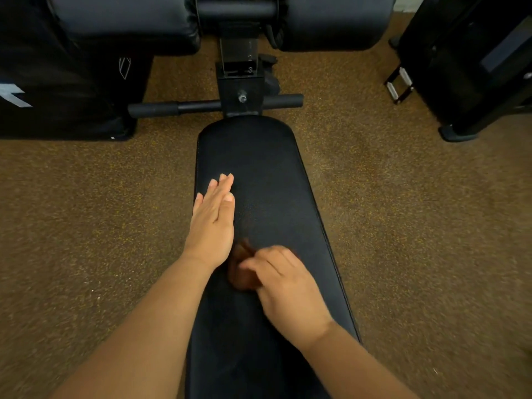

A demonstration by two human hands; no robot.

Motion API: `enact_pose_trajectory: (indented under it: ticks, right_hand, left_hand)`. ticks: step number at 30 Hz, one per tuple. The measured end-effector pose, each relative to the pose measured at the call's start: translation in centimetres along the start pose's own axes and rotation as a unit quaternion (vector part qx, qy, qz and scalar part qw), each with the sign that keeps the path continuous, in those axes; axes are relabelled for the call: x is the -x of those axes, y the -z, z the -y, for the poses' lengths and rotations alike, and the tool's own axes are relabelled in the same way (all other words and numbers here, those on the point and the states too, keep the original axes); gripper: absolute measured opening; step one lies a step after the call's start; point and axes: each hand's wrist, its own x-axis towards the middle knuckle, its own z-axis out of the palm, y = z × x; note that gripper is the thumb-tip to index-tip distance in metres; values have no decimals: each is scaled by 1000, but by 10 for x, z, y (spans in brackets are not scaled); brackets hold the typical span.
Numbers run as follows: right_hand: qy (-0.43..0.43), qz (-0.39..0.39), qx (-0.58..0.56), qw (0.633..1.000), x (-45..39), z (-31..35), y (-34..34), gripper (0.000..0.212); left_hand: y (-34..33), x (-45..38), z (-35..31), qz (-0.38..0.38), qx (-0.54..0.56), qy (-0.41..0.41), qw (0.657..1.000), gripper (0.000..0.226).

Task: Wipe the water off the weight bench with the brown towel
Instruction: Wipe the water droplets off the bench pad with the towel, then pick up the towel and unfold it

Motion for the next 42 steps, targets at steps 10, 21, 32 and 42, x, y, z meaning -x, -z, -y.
enact_pose_trajectory:
  ticks: [10,21,32,42]
  right_hand:
    - [-327,-45,38,943,-8,-92,66,26]
    - [-432,-100,-520,730,-56,-18,88,23]
    - [-385,0,-529,756,-59,19,93,40]
    - [-355,-41,-478,802,-59,57,112,27]
  left_hand:
    - [9,5,-18,49,-12,38,998,47]
    - [27,21,-66,105,245,72,961,45]
    - [52,32,-71,80,434,163,882,21]
    - [111,54,-104,16,406,134,904,52]
